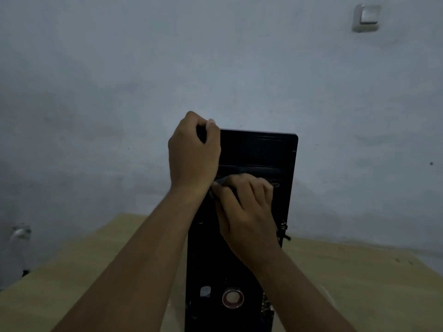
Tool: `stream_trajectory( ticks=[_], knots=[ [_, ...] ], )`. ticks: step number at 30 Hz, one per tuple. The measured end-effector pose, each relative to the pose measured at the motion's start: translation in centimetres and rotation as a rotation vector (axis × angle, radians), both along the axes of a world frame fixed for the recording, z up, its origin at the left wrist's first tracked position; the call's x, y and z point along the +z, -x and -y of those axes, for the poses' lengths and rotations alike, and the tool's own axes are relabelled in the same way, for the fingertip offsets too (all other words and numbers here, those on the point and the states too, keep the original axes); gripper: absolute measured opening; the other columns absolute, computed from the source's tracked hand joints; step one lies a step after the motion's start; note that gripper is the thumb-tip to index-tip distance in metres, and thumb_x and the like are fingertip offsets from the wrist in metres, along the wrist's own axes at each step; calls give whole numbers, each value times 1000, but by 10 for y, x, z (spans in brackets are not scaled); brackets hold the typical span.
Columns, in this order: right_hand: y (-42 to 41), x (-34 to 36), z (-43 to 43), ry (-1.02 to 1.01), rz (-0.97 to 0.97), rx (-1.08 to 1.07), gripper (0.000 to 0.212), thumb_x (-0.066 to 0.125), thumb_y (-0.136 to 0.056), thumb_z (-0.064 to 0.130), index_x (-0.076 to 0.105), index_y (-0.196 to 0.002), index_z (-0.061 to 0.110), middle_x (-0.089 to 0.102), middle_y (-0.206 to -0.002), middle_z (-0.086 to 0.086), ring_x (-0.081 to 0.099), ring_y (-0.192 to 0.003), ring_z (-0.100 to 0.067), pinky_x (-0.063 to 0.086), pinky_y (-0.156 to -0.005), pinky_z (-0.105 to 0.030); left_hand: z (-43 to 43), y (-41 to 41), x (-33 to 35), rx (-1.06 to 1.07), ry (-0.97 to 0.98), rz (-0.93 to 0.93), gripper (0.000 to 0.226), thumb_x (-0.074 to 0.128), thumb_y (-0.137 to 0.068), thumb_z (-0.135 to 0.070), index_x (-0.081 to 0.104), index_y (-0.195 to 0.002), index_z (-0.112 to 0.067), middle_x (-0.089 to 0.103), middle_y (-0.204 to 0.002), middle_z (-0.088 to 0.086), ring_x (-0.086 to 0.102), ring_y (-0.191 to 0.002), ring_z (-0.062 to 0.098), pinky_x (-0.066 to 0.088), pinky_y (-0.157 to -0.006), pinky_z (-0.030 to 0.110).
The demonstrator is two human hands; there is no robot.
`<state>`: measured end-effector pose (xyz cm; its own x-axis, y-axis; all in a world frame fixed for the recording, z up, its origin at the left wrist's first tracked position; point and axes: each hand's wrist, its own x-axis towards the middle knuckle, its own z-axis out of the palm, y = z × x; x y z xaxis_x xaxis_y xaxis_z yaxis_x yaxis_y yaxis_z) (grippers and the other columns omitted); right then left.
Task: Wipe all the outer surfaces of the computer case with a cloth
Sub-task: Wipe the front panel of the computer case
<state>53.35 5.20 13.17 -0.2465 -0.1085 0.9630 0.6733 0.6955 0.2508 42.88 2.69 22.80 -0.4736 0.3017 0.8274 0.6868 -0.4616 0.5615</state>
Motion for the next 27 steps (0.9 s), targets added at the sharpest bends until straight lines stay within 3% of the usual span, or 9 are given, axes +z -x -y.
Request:
stream_trajectory(
  ticks=[1, 3, 4, 6, 8, 11, 15, 20, 27],
  knots=[
    [-7, 3, -3, -21, 53, 10, 14, 64, -97, 18, 71, -100, 7, 66, -105, -11, 56, -103, -30, 41, -89, -42, -1, -1, 0, 33, -24, -29, 22, 51, -101, -24, 53, -82, -13, 59, -77, -2, 54, -72, 11, 43, -68, 12],
    [-19, 9, -6, -33, 89, 25, 14, 65, -96, 18, 72, -101, 7, 66, -106, -10, 58, -103, -30, 42, -88, -42, -3, -2, 0, 130, -105, -153, 20, 49, -101, -18, 56, -84, -9, 64, -84, 3, 58, -82, 16, 45, -102, 29],
    [-23, 12, -8, -22, 50, 37, 14, 65, -95, 18, 72, -101, 6, 66, -106, -11, 59, -102, -30, 42, -88, -43, -4, -5, 1, 190, -131, -246, 19, 49, -101, -16, 59, -87, -8, 66, -89, 6, 61, -91, 20, 33, -115, 36],
    [-30, 19, -12, 41, -157, 84, 13, 65, -95, 15, 72, -100, 5, 64, -104, -12, 58, -101, -31, 40, -88, -42, -10, -13, 4, 280, -140, -460, 19, 50, -100, -15, 64, -89, -7, 68, -93, 11, 62, -102, 30, 21, -120, 40],
    [-34, 26, -14, 130, -459, 151, 9, 64, -93, 10, 69, -98, 5, 58, -103, -11, 52, -100, -27, 41, -87, -42, -14, -28, 7, 196, -128, -609, 20, 50, -99, -13, 65, -86, -6, 67, -85, 10, 62, -87, 31, 28, -116, 41],
    [-35, 25, -10, 303, -790, 297, 5, 62, -95, 9, 59, -94, 6, 47, -100, 0, 44, -94, -18, 42, -79, -35, -21, -48, 7, 9, -154, -639, 25, 50, -102, -17, 67, -87, -7, 68, -84, 6, 62, -79, 26, 46, -98, 38],
    [-40, 0, -3, 352, -718, 291, 8, 58, -95, 9, 52, -90, 10, 44, -96, 2, 46, -87, -22, 38, -72, -25, -27, -57, 0, 22, -233, -553, 36, 46, -103, -22, 66, -78, -7, 64, -75, 2, 58, -70, 20, 43, -76, 31],
    [-52, 22, 0, 439, -698, 319, 15, 56, -96, 13, 48, -83, 13, 49, -87, -1, 50, -79, -24, 38, -66, -21, -28, -65, -1, 8, -252, -469, 42, 40, -102, -25, 67, -76, -6, 64, -74, 2, 58, -68, 21, 45, -77, 39],
    [-55, 43, 1, 604, -708, 346, 17, 53, -100, 22, 47, -86, 16, 52, -89, 0, 52, -80, -20, 42, -65, -27, -28, -68, 0, -9, -259, -415, 46, 37, -102, -26, 66, -75, -3, 63, -71, 4, 57, -65, 19, 44, -73, 33]
  ],
)
